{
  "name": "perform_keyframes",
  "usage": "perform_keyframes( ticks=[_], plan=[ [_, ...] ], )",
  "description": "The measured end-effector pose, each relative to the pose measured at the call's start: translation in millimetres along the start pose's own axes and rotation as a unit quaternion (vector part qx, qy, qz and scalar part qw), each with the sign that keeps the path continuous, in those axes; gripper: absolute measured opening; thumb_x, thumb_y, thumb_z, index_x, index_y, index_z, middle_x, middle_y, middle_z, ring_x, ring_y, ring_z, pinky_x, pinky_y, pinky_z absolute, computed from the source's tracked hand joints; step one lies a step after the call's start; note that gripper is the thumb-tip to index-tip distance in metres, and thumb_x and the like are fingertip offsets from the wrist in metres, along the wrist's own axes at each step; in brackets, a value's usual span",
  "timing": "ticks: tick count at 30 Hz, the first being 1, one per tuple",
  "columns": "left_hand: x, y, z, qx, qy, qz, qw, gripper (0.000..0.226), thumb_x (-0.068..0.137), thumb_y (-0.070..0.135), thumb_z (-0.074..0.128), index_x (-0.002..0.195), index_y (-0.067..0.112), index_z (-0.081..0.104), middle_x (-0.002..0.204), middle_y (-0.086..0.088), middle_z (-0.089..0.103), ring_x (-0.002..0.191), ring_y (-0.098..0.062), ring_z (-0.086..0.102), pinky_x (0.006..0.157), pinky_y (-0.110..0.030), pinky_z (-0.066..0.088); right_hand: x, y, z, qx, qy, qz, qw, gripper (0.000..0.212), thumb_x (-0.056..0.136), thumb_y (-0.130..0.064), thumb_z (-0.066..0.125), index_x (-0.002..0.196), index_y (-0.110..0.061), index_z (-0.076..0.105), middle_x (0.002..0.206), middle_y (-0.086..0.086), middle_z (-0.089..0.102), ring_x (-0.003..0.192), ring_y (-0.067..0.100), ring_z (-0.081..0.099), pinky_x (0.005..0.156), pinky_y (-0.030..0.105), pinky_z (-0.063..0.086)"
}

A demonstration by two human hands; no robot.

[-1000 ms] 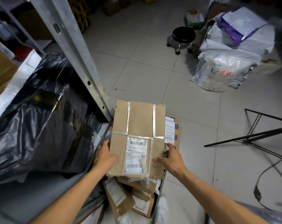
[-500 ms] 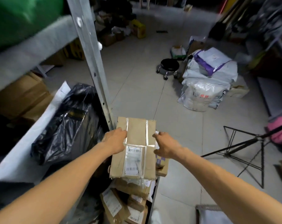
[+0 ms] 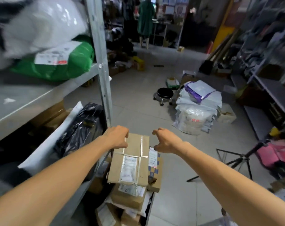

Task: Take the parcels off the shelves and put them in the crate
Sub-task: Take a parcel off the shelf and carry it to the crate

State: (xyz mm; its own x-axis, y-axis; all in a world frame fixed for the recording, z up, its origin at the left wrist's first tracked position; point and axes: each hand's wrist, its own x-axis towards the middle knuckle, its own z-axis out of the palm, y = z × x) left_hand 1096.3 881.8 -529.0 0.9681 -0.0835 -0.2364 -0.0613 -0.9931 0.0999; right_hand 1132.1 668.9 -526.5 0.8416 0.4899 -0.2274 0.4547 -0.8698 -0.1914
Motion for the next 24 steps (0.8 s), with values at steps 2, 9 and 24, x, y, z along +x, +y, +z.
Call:
perform_keyframes(
  ticks=[2, 9, 24],
  plan=[
    [-33.6, 6.2, -7.7, -0.012, 0.018, -0.037, 0.999, 0.037, 0.081, 0.032, 0.067, 0.116, 0.020, 0.058, 0.115, -0.001, 0.062, 0.100, -0.023, 0.061, 0.077, -0.031, 0.047, -19.9, -11.9, -7.8, -0.007, 0.007, -0.035, 0.999, 0.049, 0.080, -0.021, 0.068, 0.123, -0.004, 0.053, 0.118, 0.012, 0.055, 0.104, 0.030, 0.056, 0.087, 0.043, 0.052],
    [-163.4, 31.5, -6.0, -0.051, 0.035, -0.147, 0.987, 0.031, 0.081, 0.031, 0.064, 0.111, 0.023, 0.058, 0.111, -0.001, 0.061, 0.097, -0.023, 0.059, 0.077, -0.033, 0.048, -103.4, -65.0, -16.4, -0.052, -0.015, -0.182, 0.982, 0.049, 0.079, -0.018, 0.066, 0.124, -0.002, 0.053, 0.116, 0.013, 0.054, 0.103, 0.032, 0.056, 0.087, 0.045, 0.052],
    [-479.0, 44.8, 33.3, -0.110, 0.112, -0.451, 0.879, 0.039, 0.085, 0.031, 0.064, 0.121, 0.020, 0.055, 0.120, -0.002, 0.058, 0.103, -0.022, 0.058, 0.076, -0.030, 0.044, -246.6, -241.5, 26.5, -0.064, -0.022, -0.453, 0.889, 0.051, 0.081, -0.021, 0.067, 0.127, -0.007, 0.052, 0.120, 0.012, 0.055, 0.111, 0.031, 0.054, 0.088, 0.032, 0.047]
  ],
)
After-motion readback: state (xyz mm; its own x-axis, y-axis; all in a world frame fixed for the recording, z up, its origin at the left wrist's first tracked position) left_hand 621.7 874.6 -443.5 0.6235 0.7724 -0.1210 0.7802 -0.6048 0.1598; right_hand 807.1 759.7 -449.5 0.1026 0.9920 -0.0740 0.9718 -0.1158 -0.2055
